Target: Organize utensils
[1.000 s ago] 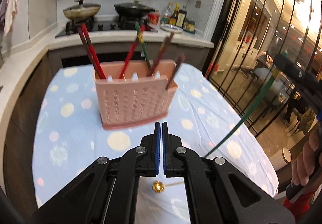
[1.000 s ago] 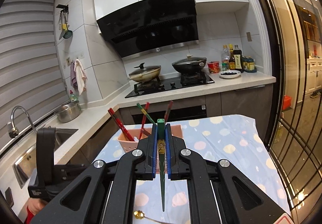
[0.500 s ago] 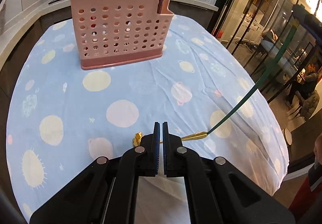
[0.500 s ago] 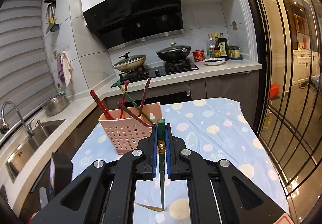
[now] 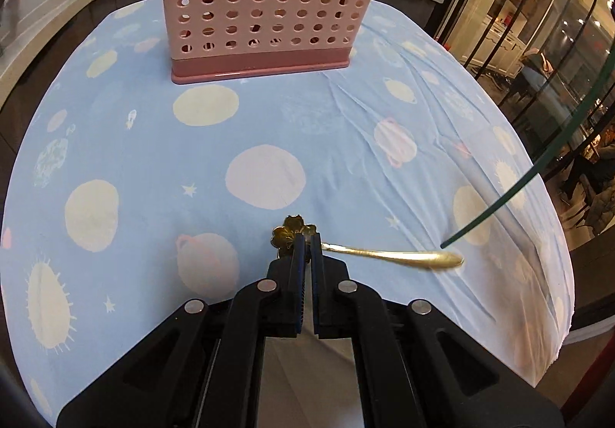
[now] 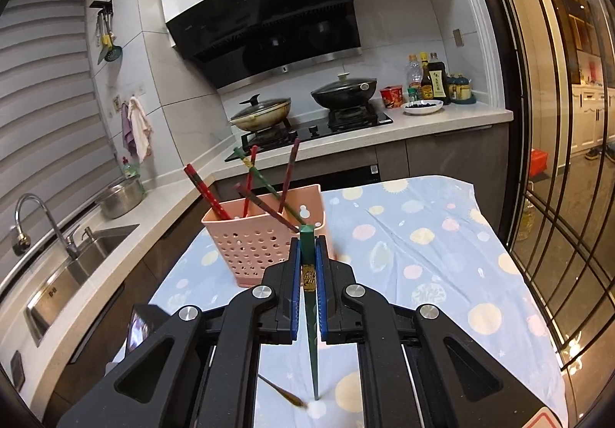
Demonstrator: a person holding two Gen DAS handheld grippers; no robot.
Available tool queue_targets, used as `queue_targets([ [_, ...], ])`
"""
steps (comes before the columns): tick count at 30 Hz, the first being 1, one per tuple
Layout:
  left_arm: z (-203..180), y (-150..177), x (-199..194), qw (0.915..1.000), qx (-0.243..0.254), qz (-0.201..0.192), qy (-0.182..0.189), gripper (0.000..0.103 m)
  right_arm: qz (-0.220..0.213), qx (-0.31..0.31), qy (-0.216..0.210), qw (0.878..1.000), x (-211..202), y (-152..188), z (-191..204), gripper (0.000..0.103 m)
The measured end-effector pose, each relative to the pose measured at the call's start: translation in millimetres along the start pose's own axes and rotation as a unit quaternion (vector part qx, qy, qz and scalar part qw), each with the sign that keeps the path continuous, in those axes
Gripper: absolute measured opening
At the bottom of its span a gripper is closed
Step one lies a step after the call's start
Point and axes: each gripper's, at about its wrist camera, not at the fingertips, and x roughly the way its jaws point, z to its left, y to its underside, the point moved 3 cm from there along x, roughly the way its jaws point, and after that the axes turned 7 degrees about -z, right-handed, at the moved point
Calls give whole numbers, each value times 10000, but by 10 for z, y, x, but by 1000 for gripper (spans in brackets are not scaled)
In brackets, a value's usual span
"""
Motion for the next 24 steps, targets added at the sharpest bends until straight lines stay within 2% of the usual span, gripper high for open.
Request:
queue_targets([
  [2,57,-29,10,10000,-46,10,-77,3,31,35,-170,9998,-48,7,68,7],
  [4,113,-54,-6,9999,-94,-4,-105,10,125,143,-387,9991,-62,31,108,7],
  [6,136,-64,-77,9998,-127,-79,-145,33,142,113,-365,9992,-70,62,142,7],
  [7,130,-65,-131,9997,-144,-134,-147,40,138,92,-326,9993,-74,68,148,7],
  [8,110,-66,-189,9996,-149,-197,-131,51,127,88,-298,9994,-84,73,144,7],
  [9,76,-59,-255,9995,-134,-277,-102,58,122,97,-292,9995,-94,71,145,7],
  [11,-31,-26,-343,9993,-73,-358,-32,65,124,116,-281,9995,-103,69,143,7],
  [15,-394,69,-240,9993,243,-223,183,65,132,128,-292,9994,-104,73,155,7],
  [17,-514,113,-123,9990,416,-145,34,65,125,99,-271,9995,-118,69,157,7],
  [19,-526,156,-38,9987,489,-81,-154,65,94,39,-211,9997,-127,64,156,7],
  [24,-395,256,-77,9986,442,-26,-276,61,87,59,-171,9998,-175,80,112,7],
])
